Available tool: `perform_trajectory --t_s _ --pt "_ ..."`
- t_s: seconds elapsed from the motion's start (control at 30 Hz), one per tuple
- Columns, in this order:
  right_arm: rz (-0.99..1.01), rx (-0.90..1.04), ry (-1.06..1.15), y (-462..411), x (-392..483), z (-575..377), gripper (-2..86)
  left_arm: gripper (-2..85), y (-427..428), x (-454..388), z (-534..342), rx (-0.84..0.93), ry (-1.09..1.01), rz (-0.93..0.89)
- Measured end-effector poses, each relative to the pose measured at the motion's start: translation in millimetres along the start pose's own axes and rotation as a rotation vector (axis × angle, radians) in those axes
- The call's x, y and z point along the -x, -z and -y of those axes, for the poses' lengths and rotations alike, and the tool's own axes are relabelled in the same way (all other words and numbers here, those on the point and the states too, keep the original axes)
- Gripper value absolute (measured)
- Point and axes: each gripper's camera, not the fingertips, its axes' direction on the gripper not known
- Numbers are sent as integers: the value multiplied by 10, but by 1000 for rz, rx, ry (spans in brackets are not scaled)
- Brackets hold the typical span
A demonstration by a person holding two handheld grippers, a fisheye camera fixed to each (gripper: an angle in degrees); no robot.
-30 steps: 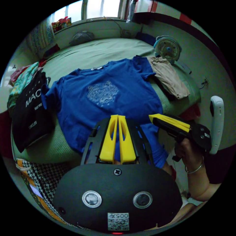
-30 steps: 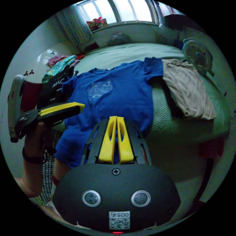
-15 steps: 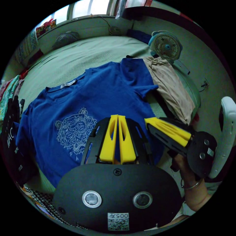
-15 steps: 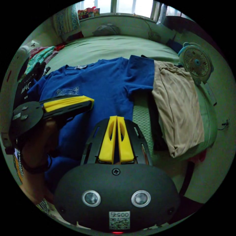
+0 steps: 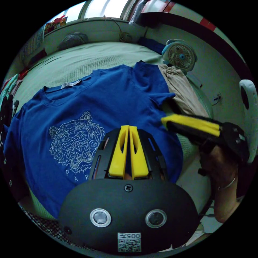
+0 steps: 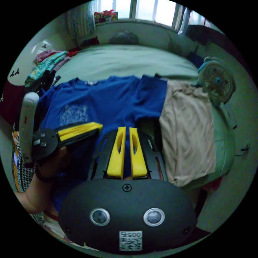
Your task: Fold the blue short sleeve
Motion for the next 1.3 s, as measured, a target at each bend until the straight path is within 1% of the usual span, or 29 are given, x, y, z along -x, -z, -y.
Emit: perform_trajectory --t_s 0.03,0.07,0.13,0.23,0.33,0.43,0.5,0.57,0.63,0.8,0.97,1.1,1.17,1.3 --pt "-35 -38 -6 37 -77 147 20 -1 -24 56 24 -4 8 -14" --pt "-69 -47 -10 23 -159 318 46 1 -35 80 35 -7 7 -18" --pt "-102 -45 -14 -46 -275 580 69 16 -67 157 72 -26 -7 -27" --pt "-124 -69 0 -195 -400 972 83 46 -96 248 106 -53 -37 -57" --pt "-131 -31 -10 -436 -493 1317 92 62 -170 369 144 -44 -50 -88" --pt "-86 45 -51 -724 -586 1552 73 68 -239 505 190 -31 -49 -99" --pt "-129 59 -65 -809 -573 1623 41 69 -269 590 213 -23 -45 -102" --pt "-196 46 -28 -771 -415 1691 1 64 -289 681 225 -16 -38 -99" --pt "-217 29 -19 -681 -281 1754 -8 50 -287 807 220 -18 -22 -94" --pt "-134 -12 64 -407 246 2025 -10 2 -214 1080 153 -48 8 -77" --pt "148 92 129 -473 770 2300 3 -6 -138 1405 56 -48 41 -112" --pt "84 64 120 -503 744 2310 7 -7 -66 1669 -25 -40 54 -103" --pt "55 83 82 -596 595 2244 7 -7 -26 1785 -69 -37 61 -113" --pt "74 133 77 -807 533 2057 8 -7 106 2038 -169 -42 71 -116"
